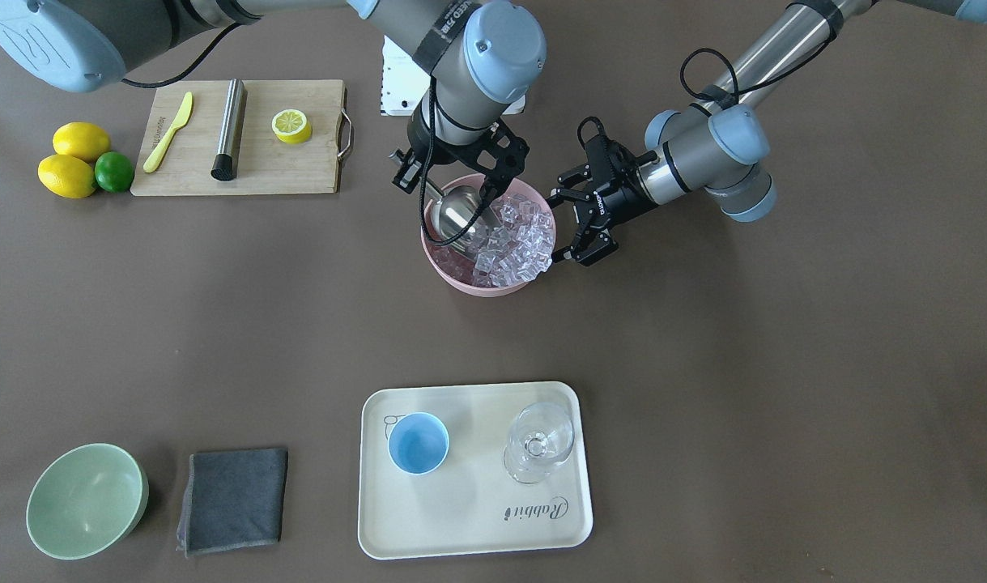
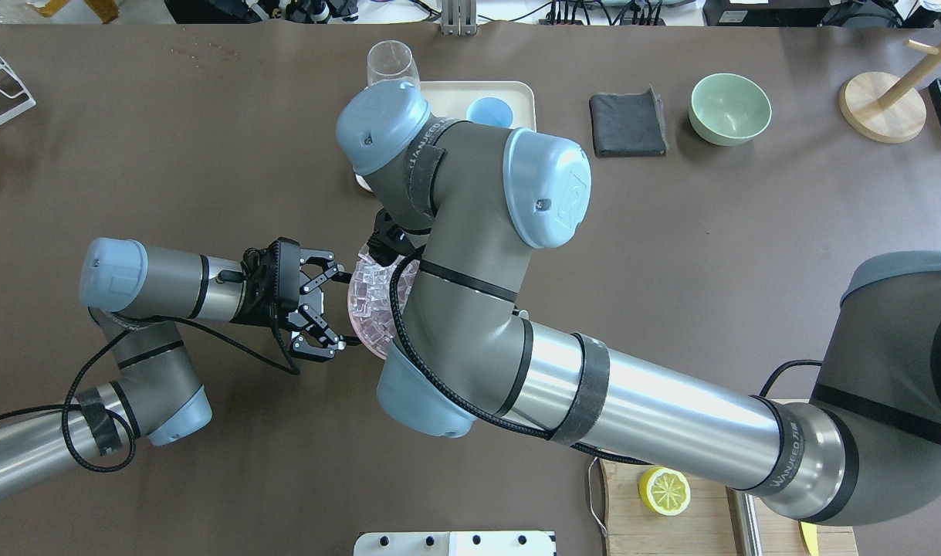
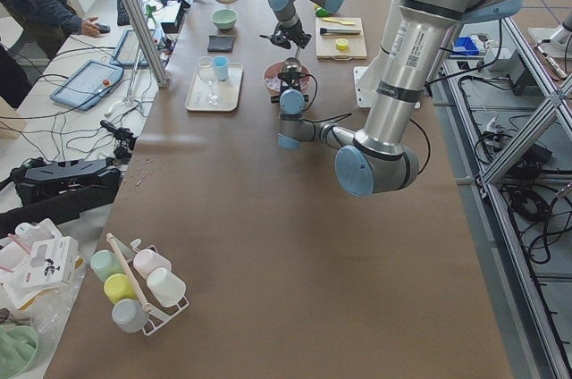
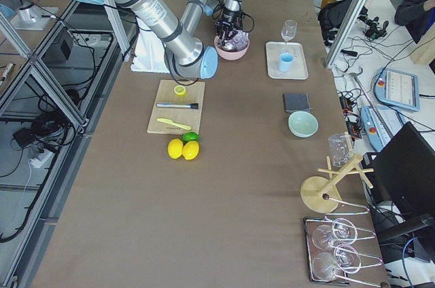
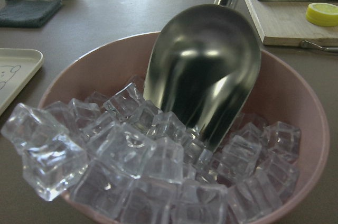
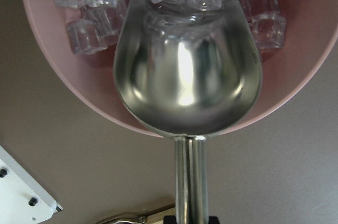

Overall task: Put ice in cup with scoop
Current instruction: 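Push the scoop through the ice with the right gripper to fill it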

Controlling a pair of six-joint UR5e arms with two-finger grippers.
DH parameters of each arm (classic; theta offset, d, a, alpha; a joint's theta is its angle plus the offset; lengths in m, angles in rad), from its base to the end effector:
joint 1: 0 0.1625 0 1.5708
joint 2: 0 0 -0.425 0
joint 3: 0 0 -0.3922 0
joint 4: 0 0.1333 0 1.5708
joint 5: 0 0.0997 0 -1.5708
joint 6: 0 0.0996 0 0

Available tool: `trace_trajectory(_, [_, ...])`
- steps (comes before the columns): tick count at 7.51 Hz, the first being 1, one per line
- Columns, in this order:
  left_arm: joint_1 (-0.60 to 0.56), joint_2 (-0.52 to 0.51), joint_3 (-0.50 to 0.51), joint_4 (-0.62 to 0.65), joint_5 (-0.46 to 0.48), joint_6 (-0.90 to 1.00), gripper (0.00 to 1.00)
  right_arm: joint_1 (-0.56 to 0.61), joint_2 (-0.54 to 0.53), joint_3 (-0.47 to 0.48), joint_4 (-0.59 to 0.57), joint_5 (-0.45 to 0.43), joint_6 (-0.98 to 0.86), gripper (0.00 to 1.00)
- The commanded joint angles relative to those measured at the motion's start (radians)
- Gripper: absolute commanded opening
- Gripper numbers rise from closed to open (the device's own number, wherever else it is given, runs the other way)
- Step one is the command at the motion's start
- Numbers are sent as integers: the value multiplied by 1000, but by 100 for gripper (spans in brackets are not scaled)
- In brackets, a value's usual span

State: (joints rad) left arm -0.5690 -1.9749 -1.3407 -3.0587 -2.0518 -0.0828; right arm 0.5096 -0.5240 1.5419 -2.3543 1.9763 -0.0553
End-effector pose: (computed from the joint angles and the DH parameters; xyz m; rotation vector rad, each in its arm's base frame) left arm 0.4856 -0.4141 0.3780 1.2805 1.2232 1.0794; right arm -0.5584 -0.4197 0.1072 0.0084 -0.4920 -1.1428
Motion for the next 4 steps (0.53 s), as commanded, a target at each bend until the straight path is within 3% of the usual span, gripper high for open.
trace_trajectory(1, [-9, 2, -2, 0, -5, 0, 98, -29, -75, 111, 62, -75, 0, 0])
trace_trajectory(3, [-17, 10, -3, -2, -10, 0, 98, -84, -190, 267, 151, -192, 0, 0])
trace_trajectory(4, [-17, 11, -3, -2, -10, 0, 98, -89, -203, 268, 194, -220, 35, 0])
